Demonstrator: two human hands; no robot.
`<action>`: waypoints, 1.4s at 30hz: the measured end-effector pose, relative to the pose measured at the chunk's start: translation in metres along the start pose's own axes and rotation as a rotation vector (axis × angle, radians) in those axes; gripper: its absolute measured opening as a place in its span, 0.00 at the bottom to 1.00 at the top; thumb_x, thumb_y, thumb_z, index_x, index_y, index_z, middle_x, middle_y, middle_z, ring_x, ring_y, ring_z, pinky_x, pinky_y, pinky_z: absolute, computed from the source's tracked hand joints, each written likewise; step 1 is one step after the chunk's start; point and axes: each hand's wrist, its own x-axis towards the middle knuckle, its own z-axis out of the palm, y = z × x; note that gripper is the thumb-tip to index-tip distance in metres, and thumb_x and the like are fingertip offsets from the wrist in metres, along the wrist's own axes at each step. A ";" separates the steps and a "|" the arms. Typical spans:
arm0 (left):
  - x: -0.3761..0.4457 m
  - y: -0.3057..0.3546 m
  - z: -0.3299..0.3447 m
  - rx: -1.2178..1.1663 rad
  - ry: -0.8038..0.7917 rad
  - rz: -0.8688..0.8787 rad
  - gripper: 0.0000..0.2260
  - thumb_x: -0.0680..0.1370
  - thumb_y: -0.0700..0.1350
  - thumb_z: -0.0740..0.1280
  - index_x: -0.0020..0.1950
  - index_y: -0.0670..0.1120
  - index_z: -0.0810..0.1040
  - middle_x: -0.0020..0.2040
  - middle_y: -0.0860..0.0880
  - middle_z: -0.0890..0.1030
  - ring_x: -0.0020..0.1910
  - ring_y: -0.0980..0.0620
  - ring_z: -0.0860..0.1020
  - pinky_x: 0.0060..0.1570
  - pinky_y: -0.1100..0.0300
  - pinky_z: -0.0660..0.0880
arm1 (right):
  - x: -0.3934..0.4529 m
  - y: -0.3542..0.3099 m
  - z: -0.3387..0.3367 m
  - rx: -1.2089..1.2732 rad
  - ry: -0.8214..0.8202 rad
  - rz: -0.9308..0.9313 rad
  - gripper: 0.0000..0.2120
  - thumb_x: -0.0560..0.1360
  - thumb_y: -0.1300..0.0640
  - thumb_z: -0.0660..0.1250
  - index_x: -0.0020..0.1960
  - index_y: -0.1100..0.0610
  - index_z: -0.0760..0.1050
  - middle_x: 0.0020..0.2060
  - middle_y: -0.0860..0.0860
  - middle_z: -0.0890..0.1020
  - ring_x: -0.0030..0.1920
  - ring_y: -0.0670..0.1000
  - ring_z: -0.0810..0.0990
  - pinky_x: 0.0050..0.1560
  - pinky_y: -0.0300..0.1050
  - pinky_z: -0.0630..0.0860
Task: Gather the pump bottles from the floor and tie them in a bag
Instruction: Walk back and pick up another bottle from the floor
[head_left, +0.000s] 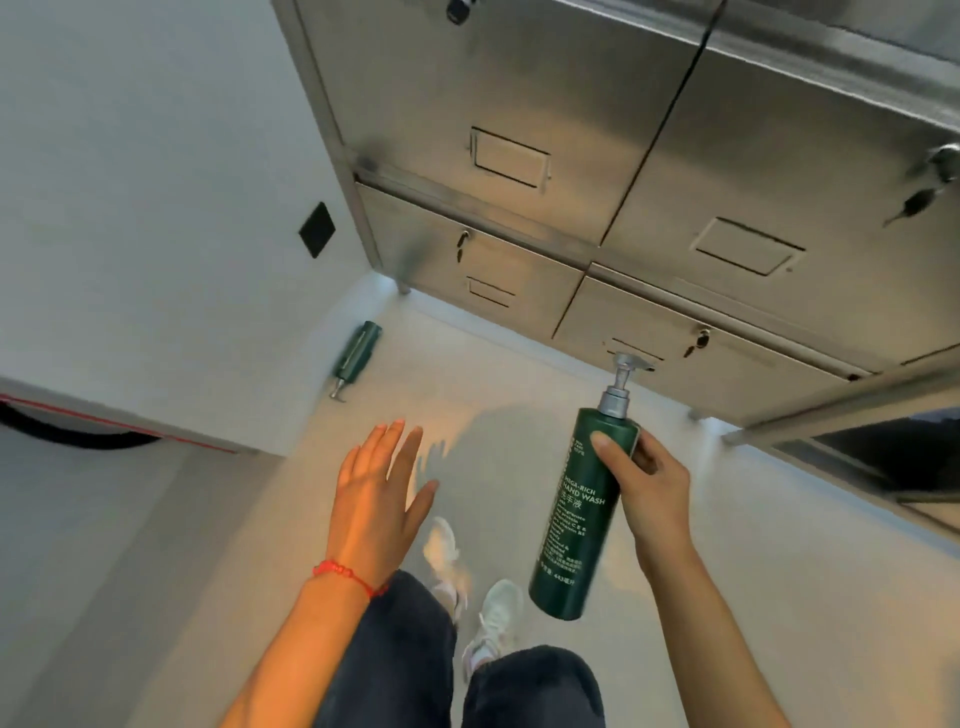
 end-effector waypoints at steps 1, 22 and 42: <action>0.007 -0.006 -0.001 -0.002 -0.004 -0.031 0.33 0.78 0.61 0.42 0.64 0.39 0.73 0.63 0.37 0.75 0.62 0.36 0.73 0.59 0.41 0.70 | 0.011 -0.002 0.010 -0.010 -0.021 0.003 0.08 0.69 0.60 0.72 0.46 0.52 0.80 0.35 0.43 0.85 0.36 0.38 0.82 0.33 0.28 0.74; 0.221 -0.146 0.024 -0.229 0.229 -0.393 0.32 0.77 0.62 0.44 0.66 0.40 0.70 0.67 0.38 0.71 0.66 0.38 0.68 0.64 0.45 0.62 | 0.242 0.027 0.253 -0.232 -0.481 0.097 0.12 0.67 0.60 0.73 0.48 0.48 0.79 0.39 0.40 0.85 0.40 0.40 0.82 0.36 0.28 0.75; 0.415 -0.317 0.332 -1.223 0.565 -1.299 0.16 0.78 0.46 0.62 0.62 0.40 0.73 0.64 0.39 0.74 0.61 0.42 0.73 0.63 0.43 0.69 | 0.456 0.276 0.357 -0.430 -0.700 0.075 0.13 0.68 0.61 0.72 0.47 0.46 0.78 0.36 0.36 0.84 0.39 0.37 0.81 0.33 0.24 0.73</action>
